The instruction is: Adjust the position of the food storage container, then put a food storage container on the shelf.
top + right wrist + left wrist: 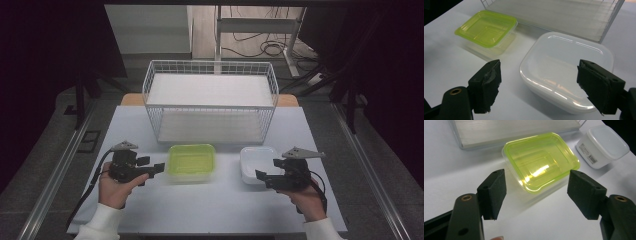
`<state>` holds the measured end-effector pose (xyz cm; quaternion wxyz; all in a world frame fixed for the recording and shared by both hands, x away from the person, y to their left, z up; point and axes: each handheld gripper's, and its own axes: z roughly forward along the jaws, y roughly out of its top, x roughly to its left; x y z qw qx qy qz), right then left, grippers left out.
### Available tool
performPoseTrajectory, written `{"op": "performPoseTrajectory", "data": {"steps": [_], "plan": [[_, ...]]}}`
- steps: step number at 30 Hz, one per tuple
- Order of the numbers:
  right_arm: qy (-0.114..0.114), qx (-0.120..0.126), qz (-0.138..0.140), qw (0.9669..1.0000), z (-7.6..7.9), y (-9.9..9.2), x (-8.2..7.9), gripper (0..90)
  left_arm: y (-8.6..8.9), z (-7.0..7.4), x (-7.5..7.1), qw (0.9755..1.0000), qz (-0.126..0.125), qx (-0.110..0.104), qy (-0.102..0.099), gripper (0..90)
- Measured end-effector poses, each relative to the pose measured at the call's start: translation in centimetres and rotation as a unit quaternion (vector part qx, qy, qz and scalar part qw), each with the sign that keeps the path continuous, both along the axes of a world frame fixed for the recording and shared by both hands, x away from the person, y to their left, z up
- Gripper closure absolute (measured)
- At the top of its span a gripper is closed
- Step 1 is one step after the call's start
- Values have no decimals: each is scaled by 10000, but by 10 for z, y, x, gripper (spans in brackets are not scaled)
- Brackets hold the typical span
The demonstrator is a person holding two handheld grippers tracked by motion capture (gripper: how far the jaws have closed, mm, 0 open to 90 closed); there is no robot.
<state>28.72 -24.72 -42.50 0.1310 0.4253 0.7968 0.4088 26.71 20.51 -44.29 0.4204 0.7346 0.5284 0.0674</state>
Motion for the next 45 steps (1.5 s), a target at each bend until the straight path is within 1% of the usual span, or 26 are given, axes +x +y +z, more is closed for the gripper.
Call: {"op": "performPoseTrajectory", "data": {"steps": [7, 8, 9, 10, 12, 14, 17, 18, 19, 20, 22, 24, 26, 29, 30, 31, 32, 34, 35, 36, 37, 38, 42, 43, 44, 45], "plan": [[-52, 17, 10, 10000, 4, 2, -2, 197, -3, -1, -1, 10000, 11, 26, 35, 306], [-52, 78, -15, 10000, 6, 4, -2, 197, -4, -1, -1, 10000, 14, 21, 40, 302], [-52, 78, -15, 10000, 6, 4, -2, 197, -5, -1, -1, 10000, 13, 20, 42, 302], [-22, 151, 2, 9999, 7, 7, -2, 197, -5, -1, 0, 10000, 5, -19, 49, 302], [60, 163, 20, 9998, 6, 11, -2, 198, -5, 0, 1, 10000, -24, -60, 57, 302], [97, 134, -17, 9999, 5, 14, -1, 203, -6, -1, 1, 10000, -25, -38, 64, 302], [145, 191, -84, 9997, 4, 16, 1, 215, -6, -2, 1, 10000, -39, -25, 76, 302], [283, 266, -76, 9992, 4, 18, 3, 242, -5, -1, 2, 9999, -46, -87, 81, 302], [333, 313, -31, 9990, 4, 20, 4, 244, -5, 0, 2, 9998, -54, -143, 99, 302], [364, 329, -1, 9988, 5, 24, 5, 244, -4, 0, 2, 9997, -49, -213, 115, 302], [376, 277, 91, 9989, 5, 31, 7, 242, -5, 2, 3, 9992, -58, -344, 175, 304], [412, 275, 154, 9987, 5, 37, 9, 242, -6, 4, 3, 9988, -122, -423, 194, 304], [431, 286, 132, 9986, 6, 42, 11, 242, -6, 6, 5, 9985, -125, -493, 212, 304], [513, 316, 102, 9981, 8, 51, 14, 242, -3, 7, 10, 9977, -42, -623, 265, 309], [542, 316, 98, 9980, 8, 54, 15, 242, -2, 7, 12, 9974, -22, -649, 306, 310], [542, 316, 98, 9980, 8, 54, 15, 242, -2, 7, 12, 9974, -22, -649, 306, 311], [602, 288, 107, 9977, 8, 60, 20, 237, 0, 7, 17, 9970, -18, -681, 366, 312], [658, 284, 79, 9974, 8, 67, 25, 235, 2, 6, 21, 9968, 22, -684, 421, 312], [658, 284, 79, 9974, 8, 67, 25, 235, 2, 6, 21, 9968, 22, -684, 421, 313], [724, 299, 48, 9969, 8, 74, 31, 233, 4, 4, 27, 9965, 58, -680, 475, 314], [749, 305, 26, 9967, 8, 78, 33, 233, 4, 4, 27, 9965, 58, -680, 475, 314], [785, 324, 31, 9964, 8, 82, 36, 234, 4, 2, 33, 9959, 88, -709, 551, 314], [992, 327, 32, 9945, 5, 95, 49, 274, 3, -4, 44, 9942, 122, -783, 729, 321], [992, 327, 32, 9945, 5, 95, 49, 274, 3, -4, 44, 9942, 122, -783, 729, 322], [1084, 340, 15, 9935, 2, 100, 55, 291, 4, -7, 49, 9939, 163, -755, 791, 323], [1084, 340, 15, 9935, 2, 100, 55, 291, 4, -7, 49, 9939, 163, -755, 791, 323]]}}
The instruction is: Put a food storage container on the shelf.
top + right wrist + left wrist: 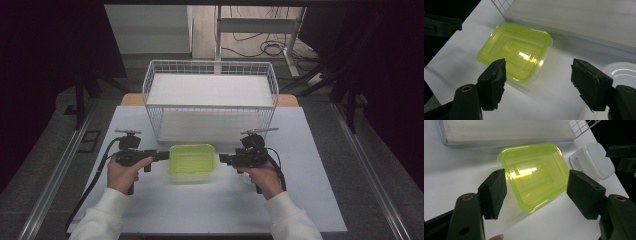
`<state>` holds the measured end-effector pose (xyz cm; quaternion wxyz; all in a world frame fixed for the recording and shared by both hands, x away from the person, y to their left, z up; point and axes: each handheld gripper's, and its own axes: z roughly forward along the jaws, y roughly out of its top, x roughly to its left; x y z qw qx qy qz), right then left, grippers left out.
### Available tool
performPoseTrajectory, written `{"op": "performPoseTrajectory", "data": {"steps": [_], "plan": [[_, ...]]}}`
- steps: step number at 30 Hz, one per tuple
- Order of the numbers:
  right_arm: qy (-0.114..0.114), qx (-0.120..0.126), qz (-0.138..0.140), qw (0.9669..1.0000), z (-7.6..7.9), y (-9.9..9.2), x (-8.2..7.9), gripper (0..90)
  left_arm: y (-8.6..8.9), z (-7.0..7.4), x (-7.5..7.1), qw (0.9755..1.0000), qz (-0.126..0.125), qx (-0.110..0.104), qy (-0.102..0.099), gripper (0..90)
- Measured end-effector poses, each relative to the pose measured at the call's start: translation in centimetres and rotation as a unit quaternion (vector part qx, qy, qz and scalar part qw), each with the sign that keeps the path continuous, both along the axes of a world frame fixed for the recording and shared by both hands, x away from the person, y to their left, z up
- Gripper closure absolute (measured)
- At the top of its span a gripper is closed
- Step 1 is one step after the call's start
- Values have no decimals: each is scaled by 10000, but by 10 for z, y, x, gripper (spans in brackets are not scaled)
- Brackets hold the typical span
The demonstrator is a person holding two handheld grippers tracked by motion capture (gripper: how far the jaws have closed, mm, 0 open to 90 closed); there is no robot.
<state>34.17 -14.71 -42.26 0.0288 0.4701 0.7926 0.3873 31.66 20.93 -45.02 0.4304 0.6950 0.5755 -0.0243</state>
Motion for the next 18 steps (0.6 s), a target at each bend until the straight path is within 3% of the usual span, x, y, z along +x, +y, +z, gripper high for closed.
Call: {"op": "performPoseTrajectory", "data": {"steps": [7, 11, 18], "plan": [[425, 82, -57, 9990, -13, 13, 22, 344, -1, -11, 14, 9997, 9, -181, 175, 329], [634, 120, -137, 9978, -20, 18, 32, 357, 3, -15, 19, 9996, 38, -153, 225, 328], [815, 66, -134, 9966, -32, 28, 39, 376, 8, -27, 26, 9988, 190, -223, 404, 336]]}}
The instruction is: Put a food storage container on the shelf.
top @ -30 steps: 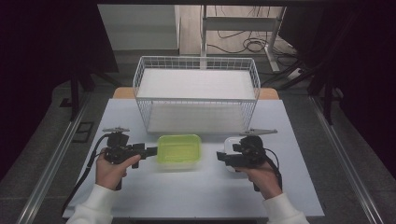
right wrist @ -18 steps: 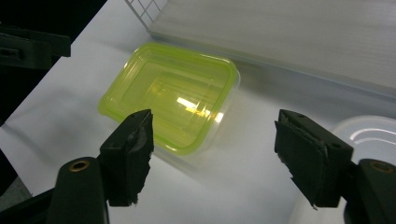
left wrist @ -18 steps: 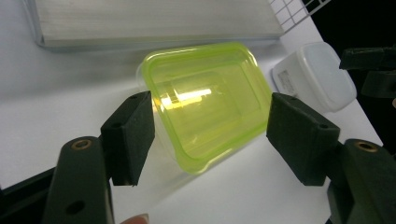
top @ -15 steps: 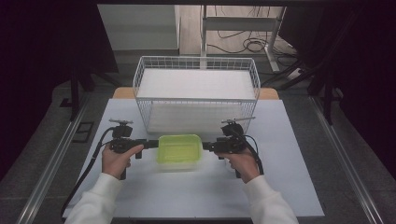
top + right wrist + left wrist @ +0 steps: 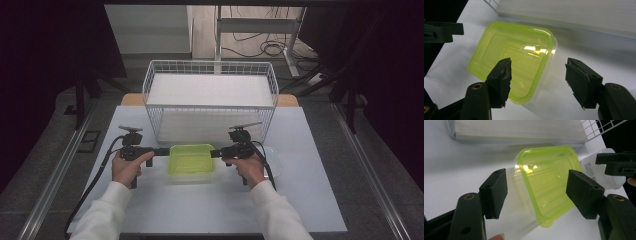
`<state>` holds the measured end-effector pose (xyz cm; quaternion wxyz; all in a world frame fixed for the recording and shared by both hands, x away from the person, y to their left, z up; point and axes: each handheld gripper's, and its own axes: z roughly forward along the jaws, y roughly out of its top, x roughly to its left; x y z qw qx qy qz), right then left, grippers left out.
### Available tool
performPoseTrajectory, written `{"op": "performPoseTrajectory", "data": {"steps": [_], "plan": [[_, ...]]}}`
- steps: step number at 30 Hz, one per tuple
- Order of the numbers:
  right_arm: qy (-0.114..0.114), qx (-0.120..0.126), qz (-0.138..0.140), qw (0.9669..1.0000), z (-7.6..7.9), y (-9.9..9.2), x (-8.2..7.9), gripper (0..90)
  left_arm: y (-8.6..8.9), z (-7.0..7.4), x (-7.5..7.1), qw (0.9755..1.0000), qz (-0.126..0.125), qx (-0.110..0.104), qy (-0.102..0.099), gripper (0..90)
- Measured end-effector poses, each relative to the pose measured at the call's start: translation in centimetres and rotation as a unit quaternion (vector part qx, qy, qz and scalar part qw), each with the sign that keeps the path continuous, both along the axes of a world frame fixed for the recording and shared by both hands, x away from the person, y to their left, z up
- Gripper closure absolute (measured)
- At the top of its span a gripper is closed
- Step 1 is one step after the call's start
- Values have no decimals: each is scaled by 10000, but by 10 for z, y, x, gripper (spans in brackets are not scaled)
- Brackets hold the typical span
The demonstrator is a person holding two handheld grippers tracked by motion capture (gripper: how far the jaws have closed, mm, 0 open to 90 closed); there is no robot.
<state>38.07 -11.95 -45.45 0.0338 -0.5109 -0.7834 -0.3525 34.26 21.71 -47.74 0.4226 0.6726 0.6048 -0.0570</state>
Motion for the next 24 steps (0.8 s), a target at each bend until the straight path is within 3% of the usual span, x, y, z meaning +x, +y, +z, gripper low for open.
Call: {"op": "performPoseTrajectory", "data": {"steps": [5, 15, 24], "plan": [[179, -104, -13, 9998, -9, 8, 4, 403, -1, -10, 2, 9999, 15, -60, 130, 349], [326, -232, -33, 9992, -19, 16, 10, 439, -10, -25, 10, 9992, -30, -115, 392, 378], [443, -93, -130, 9989, -24, 17, 15, 520, -12, -36, 14, 9981, -10, -193, 592, 441]]}}
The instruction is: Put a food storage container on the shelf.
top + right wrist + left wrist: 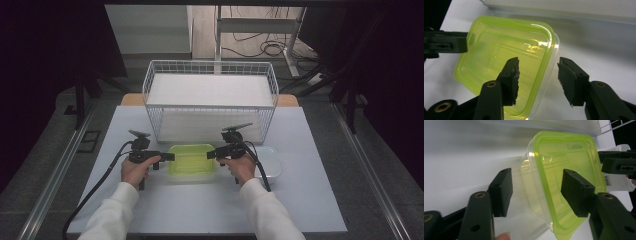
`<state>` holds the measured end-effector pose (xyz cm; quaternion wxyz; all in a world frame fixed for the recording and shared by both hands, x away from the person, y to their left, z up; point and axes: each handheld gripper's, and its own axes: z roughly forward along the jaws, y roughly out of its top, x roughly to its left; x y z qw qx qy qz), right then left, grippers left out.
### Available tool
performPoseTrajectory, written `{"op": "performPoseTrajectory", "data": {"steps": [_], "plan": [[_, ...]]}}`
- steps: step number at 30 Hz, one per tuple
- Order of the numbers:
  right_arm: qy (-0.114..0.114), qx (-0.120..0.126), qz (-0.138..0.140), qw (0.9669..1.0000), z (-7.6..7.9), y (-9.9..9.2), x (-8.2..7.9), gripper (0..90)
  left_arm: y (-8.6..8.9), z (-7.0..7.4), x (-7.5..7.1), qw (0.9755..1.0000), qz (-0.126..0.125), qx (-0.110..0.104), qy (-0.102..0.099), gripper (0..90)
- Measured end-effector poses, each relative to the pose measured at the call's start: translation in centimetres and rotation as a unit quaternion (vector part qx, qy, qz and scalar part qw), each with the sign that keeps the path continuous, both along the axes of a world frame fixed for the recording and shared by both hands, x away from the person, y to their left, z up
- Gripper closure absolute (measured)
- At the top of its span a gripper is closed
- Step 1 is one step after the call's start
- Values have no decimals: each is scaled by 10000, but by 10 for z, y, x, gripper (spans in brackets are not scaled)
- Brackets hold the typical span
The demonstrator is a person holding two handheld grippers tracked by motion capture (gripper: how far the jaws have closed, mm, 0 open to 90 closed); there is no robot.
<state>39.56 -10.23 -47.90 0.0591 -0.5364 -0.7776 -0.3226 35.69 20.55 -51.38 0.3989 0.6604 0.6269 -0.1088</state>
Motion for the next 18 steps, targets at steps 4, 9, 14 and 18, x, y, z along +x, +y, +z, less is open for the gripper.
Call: {"op": "performPoseTrajectory", "data": {"steps": [4, 9, 14, 18], "plan": [[80, 37, 71, 9999, -4, 1, 2, 557, 1, -8, 1, 9998, -36, -188, 105, 522], [257, 140, 2, 9996, -8, 2, 3, 640, 1, -9, 0, 9981, -35, -600, 99, 681], [381, 365, -7, 9986, -7, -3, 2, 716, 3, -6, -3, 9984, -52, -558, 61, 737], [209, 435, 24, 9988, 1, -5, -3, 759, 2, -2, -7, 9983, -86, -568, -20, 755]]}}
